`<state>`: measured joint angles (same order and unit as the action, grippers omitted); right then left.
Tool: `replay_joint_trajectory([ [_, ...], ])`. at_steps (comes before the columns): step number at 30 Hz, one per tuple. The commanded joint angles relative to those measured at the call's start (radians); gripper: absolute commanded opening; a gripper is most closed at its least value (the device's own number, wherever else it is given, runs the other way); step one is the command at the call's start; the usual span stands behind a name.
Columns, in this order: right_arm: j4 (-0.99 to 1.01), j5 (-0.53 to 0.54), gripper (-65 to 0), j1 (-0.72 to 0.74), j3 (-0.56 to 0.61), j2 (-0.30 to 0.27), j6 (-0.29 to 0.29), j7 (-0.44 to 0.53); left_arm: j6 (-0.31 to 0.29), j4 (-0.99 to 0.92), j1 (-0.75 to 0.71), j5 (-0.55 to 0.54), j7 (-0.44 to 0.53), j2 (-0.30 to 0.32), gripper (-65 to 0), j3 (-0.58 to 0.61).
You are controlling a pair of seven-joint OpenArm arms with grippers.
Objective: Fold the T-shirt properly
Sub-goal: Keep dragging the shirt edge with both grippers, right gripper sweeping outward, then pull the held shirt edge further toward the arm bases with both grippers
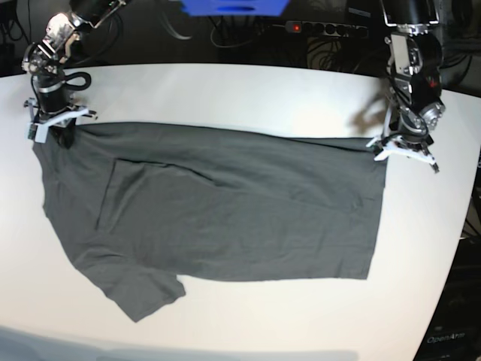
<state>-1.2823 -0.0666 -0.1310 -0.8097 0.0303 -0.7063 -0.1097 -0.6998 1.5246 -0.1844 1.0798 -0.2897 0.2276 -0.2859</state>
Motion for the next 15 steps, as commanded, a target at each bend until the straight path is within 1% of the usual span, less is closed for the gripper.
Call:
replay_joint_trajectory([
  [1,0.017,-0.108,-64.6,-0.031,-0.004,0.009,0.008,-0.164,0.002,0.018,-0.005,0.003,-0.003,0.011,-62.6,-0.005],
  [4,0.019,-0.108,-64.6,-0.046,-0.004,0.009,0.008,-0.164,0.002,0.032,-0.022,-0.002,-0.001,0.011,-62.6,-0.008],
  [7,0.019,-0.108,-64.6,-0.049,0.000,0.009,0.008,-0.164,0.002,0.106,-0.025,-0.083,-0.001,0.011,-62.6,-0.039],
  [10,0.019,-0.109,-64.6,-0.049,0.000,0.010,0.008,-0.164,0.002,0.189,-0.027,-0.161,0.013,0.011,-62.6,-0.042],
  [14,0.019,-0.111,-64.6,-0.049,0.002,0.010,0.008,-0.164,0.002,0.265,-0.022,-0.181,0.016,-0.001,-62.6,-0.043],
  [15,0.017,-0.111,-64.6,-0.049,0.002,0.010,0.008,-0.164,0.002,0.271,-0.020,-0.181,0.016,-0.015,-62.6,-0.039],
])
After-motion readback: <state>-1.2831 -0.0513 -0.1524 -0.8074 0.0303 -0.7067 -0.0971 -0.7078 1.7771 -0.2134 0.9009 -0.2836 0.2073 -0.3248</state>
